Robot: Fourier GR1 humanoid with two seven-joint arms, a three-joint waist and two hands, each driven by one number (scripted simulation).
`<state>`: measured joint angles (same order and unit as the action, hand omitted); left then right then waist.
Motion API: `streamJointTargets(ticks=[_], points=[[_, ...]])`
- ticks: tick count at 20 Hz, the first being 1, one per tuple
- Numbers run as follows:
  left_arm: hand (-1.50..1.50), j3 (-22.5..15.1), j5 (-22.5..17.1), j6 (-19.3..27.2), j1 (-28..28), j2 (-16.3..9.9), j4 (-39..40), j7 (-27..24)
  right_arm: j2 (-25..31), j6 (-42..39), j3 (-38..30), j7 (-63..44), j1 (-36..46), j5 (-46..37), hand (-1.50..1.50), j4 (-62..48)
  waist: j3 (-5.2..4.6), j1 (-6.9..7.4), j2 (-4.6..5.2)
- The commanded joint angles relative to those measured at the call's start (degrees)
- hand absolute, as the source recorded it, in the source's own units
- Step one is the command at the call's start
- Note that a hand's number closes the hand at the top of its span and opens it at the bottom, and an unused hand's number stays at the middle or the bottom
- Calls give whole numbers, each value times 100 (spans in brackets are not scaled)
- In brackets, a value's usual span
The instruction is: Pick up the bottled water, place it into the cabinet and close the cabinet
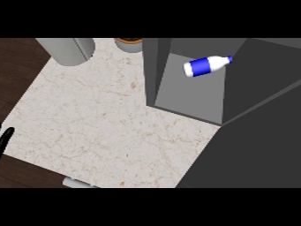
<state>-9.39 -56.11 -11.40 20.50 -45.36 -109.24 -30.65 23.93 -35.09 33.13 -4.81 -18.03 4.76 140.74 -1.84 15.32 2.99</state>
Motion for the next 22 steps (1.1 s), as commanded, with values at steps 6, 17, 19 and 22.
streamJointTargets(ticks=[6, 17, 19, 22], points=[[-150, 91, -77, -118, -63, -32, 98, 1, -440, 200, 510, -432, 191, 717, 150, -514, 34, 131, 133], [-150, 194, -134, -244, -110, -116, 187, 35, -751, 522, -199, -1419, 1637, 455, 150, -1202, 41, 91, 22], [-150, 227, -177, -255, -122, -134, 242, 61, -866, 568, -243, -1661, 2008, 453, 150, -1467, 47, 63, 12], [-150, 202, -214, -270, -148, -94, 290, 73, -1178, 754, -344, -1981, 2565, 456, 150, -1953, 65, -27, 1]])
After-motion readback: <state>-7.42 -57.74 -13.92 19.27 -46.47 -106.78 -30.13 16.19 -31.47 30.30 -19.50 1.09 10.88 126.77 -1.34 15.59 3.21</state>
